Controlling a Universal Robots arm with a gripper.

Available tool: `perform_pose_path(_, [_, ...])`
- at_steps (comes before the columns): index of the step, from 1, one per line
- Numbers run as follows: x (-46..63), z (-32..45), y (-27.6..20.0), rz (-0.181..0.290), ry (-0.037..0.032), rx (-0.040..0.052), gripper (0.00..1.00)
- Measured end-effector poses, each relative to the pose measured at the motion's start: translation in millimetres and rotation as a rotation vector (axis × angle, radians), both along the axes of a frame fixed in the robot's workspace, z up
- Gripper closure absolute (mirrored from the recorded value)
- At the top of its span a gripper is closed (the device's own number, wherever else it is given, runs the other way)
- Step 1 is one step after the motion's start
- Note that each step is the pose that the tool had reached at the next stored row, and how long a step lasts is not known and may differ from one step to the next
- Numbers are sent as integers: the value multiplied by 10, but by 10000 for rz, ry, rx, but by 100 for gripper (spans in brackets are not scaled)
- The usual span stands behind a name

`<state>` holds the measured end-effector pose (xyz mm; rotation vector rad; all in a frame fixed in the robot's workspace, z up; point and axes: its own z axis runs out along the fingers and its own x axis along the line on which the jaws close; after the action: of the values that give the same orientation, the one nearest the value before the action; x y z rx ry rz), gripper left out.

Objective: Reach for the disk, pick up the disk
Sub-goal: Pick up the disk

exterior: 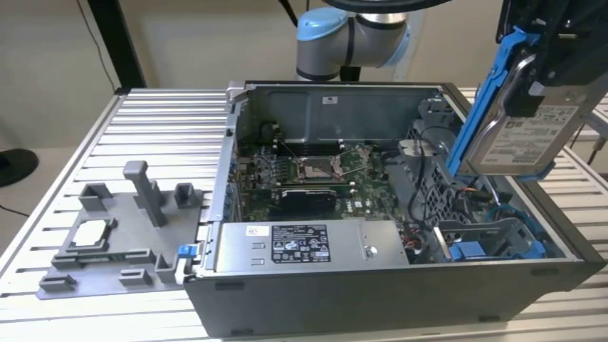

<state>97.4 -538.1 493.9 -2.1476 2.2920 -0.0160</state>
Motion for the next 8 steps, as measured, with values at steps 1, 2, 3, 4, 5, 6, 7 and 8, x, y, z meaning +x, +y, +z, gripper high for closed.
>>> perform_pose_path(1, [0,-2,-11,-3,0,0,100])
perform_pose_path(2, [0,-5,-22,-6,0,0,100])
perform_pose_path(3, [0,-7,-32,-9,0,0,100])
perform_pose_path(4, [0,-10,-40,-11,0,1,100])
perform_pose_path(5, [0,-11,-46,-13,0,0,100])
perform_pose_path(6, [0,-12,-47,-14,0,1,100])
perform_pose_path(7, [0,-12,-47,-14,0,0,100])
perform_pose_path(8, [0,-12,-47,-14,1,0,100])
